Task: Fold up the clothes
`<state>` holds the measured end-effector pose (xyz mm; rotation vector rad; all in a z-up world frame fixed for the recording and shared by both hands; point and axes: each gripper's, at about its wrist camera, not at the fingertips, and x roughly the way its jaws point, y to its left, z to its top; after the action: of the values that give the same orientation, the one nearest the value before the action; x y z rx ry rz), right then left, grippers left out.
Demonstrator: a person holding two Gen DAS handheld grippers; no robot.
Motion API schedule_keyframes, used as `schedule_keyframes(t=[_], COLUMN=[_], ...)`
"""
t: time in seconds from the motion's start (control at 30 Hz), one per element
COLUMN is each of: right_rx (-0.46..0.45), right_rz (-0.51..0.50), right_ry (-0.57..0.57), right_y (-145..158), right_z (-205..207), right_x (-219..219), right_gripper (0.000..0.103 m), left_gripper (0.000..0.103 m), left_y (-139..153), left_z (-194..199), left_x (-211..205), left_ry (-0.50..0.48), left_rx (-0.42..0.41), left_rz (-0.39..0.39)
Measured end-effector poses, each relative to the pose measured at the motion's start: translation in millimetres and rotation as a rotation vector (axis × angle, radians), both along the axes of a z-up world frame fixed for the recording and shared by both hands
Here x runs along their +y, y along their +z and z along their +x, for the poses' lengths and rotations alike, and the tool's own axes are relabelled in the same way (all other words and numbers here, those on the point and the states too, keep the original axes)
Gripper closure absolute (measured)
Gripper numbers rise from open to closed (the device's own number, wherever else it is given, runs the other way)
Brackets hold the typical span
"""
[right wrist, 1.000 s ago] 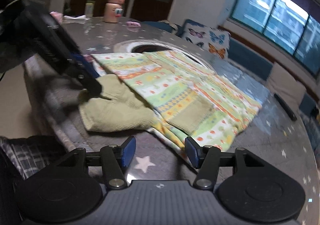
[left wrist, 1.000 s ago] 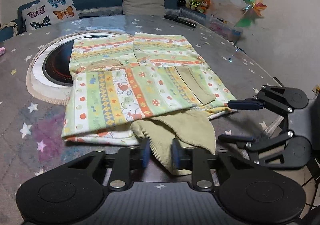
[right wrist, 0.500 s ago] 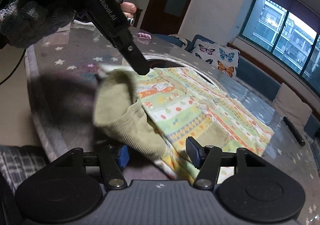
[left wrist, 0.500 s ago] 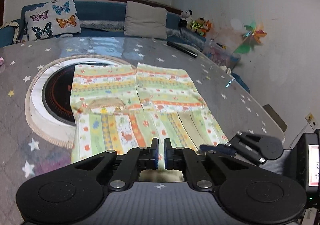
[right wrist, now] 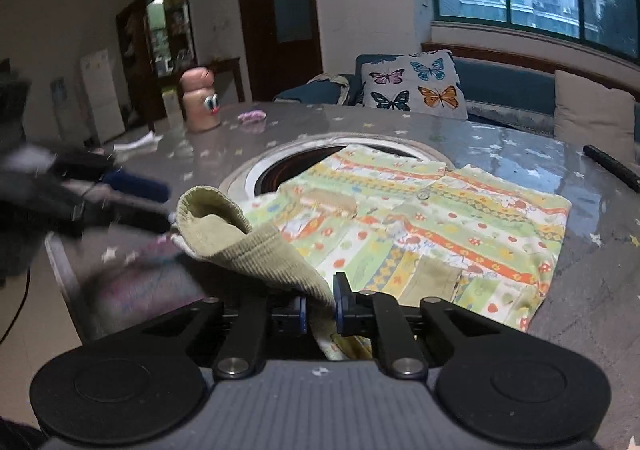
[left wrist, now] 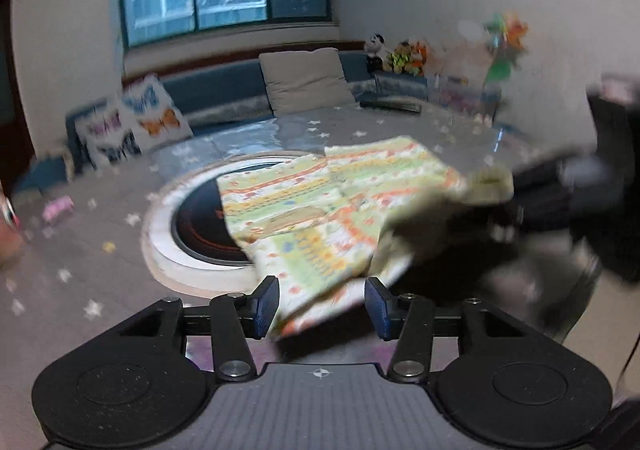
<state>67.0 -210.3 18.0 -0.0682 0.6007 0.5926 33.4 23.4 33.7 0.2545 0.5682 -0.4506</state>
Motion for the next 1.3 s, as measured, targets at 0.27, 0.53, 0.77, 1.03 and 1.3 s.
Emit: schedule_keyframes(t=[0.27, 0.53, 0.77, 1.03, 1.3], right_rx=[0.002, -0.015, -0.052, -0.072, -0.068], right_rz=[0.005, 0.007, 0.024, 0.040, 0.036], right_ry=[-0.014, -0.025, 0.003, 0.090, 0.125], right_y=[2.8, 2.1, 23.7, 63.0, 79.3], right_z=[8.1, 0.3, -34.1, -116.6, -114.5], right_x=[2.2, 3.9, -5.7, -19.3, -23.8], right_gripper=[0.093, 0.095, 0.096, 0.096, 0.096], left_gripper=[0.049, 0.096, 0.097, 0.097, 0.097], left_y=[-36.2, -50.4, -17.5, 28.1, 41.5], left_z=[3.2, 5.6, -27.1, -99.7, -74.5], left_x=[-25.7, -27.7, -18.0, -3.9, -4.5], left_ry=[-0.087, -0.166, -0.163, -0.243, -0.206], left_rx=[-0.189, -0.249, -0.237, -0.147, -0.132], left_rz=[0.282, 0.348, 0.240, 0.145, 0.102])
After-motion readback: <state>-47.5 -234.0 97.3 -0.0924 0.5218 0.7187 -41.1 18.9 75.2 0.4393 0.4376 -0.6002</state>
